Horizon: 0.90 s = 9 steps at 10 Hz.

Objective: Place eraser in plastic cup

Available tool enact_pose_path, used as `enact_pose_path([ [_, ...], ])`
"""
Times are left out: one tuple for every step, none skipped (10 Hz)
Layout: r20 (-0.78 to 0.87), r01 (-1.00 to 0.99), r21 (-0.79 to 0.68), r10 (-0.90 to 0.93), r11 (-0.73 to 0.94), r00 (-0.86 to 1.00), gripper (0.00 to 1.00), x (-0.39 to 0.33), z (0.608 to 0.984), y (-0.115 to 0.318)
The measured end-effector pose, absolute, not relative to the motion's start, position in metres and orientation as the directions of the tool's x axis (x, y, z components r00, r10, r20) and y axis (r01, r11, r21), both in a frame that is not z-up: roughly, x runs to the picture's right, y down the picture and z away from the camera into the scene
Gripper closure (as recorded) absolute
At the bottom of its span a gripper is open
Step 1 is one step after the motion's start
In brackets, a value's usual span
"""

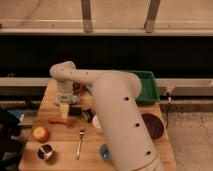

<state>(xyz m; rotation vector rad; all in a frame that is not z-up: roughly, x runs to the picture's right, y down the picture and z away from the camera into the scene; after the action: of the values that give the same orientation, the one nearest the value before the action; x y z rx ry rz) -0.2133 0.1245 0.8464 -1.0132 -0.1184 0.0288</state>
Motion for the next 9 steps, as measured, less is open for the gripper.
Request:
enact_pose_path([
  [0.078,0.023,-0.851,0.083,0.524,0.994,0.20,-0.210,0.847,0.127],
  [0.069,0.014,-0.854,0.088,0.520,0.994,0.20,-0.206,0.848,0.130],
  [0.064,0.007,-0.857,0.093,0.516,0.994,0.20,-0.205,0.850,0.132],
  [0.061,0.006,-0.860,0.091,0.511,0.994,0.20,-0.206,0.852,0.134],
  [0.064,0.011,-0.861,0.088,0.508,0.994,0.20,-0.210,0.854,0.133],
  [0.072,0.023,-0.862,0.078,0.506,0.994,0.20,-0.215,0.857,0.133],
  [0.084,0.043,-0.864,0.060,0.502,0.995,0.20,-0.222,0.860,0.132],
  [0.092,0.056,-0.864,0.047,0.500,0.995,0.20,-0.229,0.863,0.131],
  [0.098,0.071,-0.864,0.028,0.498,0.995,0.20,-0.238,0.866,0.131],
])
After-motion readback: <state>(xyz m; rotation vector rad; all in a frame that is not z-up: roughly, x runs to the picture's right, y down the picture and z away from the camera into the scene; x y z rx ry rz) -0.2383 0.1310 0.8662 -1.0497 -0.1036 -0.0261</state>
